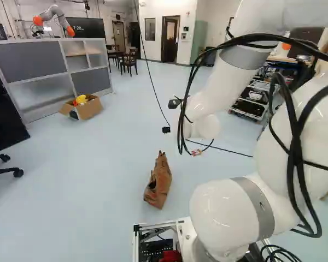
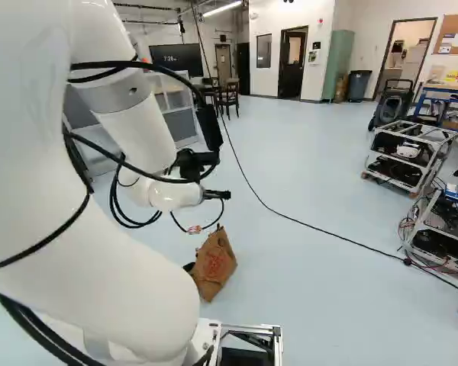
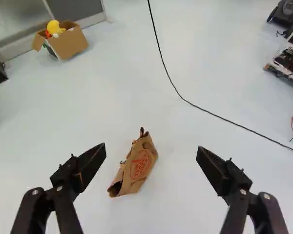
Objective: Pick up the grocery bag from the ground
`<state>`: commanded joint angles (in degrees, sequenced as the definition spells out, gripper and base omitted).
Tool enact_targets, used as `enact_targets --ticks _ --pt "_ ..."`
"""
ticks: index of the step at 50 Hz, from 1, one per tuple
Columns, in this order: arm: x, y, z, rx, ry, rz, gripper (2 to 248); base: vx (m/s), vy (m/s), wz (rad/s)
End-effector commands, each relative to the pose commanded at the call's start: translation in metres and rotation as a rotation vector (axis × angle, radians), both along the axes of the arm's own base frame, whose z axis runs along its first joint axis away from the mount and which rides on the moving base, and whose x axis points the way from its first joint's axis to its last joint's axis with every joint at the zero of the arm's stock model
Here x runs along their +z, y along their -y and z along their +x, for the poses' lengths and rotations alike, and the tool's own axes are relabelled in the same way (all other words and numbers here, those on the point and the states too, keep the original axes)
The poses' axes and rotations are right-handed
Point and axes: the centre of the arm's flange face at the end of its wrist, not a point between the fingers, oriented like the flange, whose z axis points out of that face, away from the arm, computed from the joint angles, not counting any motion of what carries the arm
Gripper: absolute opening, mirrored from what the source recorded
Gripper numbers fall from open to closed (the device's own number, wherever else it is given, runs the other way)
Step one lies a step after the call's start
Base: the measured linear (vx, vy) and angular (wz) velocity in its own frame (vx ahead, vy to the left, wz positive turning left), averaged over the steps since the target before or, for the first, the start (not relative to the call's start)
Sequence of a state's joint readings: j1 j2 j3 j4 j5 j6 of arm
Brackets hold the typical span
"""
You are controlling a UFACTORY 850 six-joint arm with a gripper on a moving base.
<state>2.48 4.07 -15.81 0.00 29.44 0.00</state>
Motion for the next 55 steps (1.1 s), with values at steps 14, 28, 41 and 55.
enact_targets --ticks 14,28,41,55 --pt "-0.016 -0.007 0.026 0.018 -0.140 -0.007 247 0.000 0.000 0.000" --pt "-0.037 -0.015 0.054 0.034 -0.280 -0.017 247 0.000 0.000 0.000" --pt "-0.059 -0.023 0.076 0.048 -0.412 -0.028 247 0.000 0.000 0.000" --pt "-0.081 -0.033 0.097 0.065 -0.541 -0.042 247 0.000 0.000 0.000"
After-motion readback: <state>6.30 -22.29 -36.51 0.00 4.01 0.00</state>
